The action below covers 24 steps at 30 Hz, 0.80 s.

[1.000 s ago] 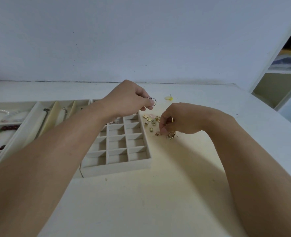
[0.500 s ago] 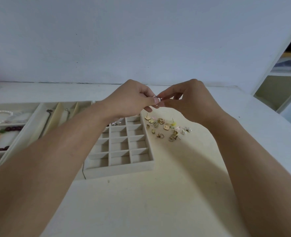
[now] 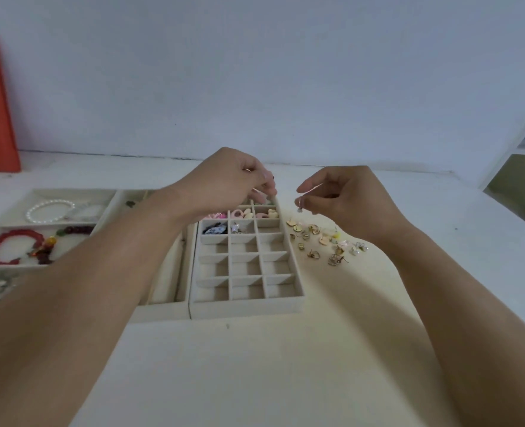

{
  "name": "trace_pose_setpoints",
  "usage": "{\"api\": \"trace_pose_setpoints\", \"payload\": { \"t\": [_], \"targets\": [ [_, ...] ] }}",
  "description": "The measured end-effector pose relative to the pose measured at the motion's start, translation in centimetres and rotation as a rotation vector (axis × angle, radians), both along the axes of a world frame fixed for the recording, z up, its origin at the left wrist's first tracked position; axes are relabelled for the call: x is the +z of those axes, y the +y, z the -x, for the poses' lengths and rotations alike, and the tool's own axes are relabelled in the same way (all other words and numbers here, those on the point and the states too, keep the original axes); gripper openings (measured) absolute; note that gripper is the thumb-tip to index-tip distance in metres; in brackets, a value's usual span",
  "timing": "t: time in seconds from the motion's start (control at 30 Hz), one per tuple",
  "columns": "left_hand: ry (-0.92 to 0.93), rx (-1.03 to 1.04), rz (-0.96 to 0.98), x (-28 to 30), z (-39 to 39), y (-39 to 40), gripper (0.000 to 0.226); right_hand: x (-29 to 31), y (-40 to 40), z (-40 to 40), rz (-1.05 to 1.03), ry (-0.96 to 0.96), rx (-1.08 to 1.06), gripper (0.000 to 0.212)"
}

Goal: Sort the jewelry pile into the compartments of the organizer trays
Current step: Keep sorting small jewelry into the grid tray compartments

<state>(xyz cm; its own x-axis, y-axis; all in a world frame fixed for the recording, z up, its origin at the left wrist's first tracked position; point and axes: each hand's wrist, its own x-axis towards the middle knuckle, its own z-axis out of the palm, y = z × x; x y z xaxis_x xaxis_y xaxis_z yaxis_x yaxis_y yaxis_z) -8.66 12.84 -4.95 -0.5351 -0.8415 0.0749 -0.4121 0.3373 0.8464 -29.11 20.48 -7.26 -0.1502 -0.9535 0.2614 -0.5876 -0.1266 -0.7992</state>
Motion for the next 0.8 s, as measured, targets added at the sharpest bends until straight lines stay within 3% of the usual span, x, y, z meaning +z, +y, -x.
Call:
{"api": "trace_pose_setpoints", "payload": {
  "t": [0.27, 0.53, 0.8],
  "targets": [
    [-0.060, 0.039, 0.035, -1.6, -5.2, -1.0, 0.006, -0.7, -0.7, -3.3, -0.048, 0.148, 0.025, 0.005],
    [-0.081, 0.042, 0.106, -1.8, -4.4, -1.1, 0.008, -0.9, -2.8, -4.0, -0.077, 0.600, -0.008, 0.005],
    [-0.106, 0.022, 0.126, -2.0, -3.6, -2.0, 0.008, -2.0, -3.5, -4.5, -0.108, 0.773, -0.001, 0.007]
  ]
}}
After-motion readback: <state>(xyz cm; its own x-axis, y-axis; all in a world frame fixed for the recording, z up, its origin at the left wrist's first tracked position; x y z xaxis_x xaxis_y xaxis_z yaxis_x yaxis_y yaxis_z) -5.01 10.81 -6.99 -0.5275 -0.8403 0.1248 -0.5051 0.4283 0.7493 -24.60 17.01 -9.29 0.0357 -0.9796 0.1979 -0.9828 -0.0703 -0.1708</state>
